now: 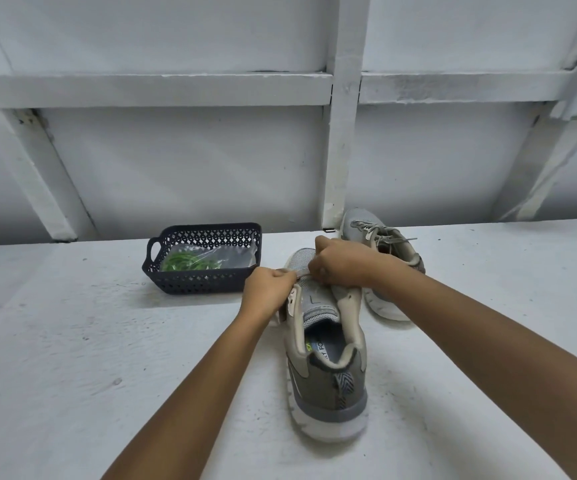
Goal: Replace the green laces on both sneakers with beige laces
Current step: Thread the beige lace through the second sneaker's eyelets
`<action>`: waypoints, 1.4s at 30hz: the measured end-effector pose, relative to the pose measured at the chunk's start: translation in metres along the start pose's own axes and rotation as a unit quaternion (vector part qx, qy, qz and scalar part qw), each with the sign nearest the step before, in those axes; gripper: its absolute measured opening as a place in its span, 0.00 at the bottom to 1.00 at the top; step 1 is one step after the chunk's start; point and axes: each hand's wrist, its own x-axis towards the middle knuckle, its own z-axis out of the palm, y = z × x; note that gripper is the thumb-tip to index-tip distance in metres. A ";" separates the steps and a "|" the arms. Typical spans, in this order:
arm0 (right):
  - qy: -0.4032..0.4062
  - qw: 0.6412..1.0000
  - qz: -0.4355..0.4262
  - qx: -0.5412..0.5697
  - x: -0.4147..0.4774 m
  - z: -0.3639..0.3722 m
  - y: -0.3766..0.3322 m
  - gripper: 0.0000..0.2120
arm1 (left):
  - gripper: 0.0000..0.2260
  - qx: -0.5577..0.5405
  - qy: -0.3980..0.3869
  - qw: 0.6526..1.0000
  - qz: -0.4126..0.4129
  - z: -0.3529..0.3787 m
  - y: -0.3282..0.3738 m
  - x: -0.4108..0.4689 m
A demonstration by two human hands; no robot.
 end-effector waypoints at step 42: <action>0.151 0.935 0.107 0.302 0.005 -0.035 -0.008 0.08 | 0.11 -0.098 0.013 0.995 0.015 0.013 -0.005 -0.001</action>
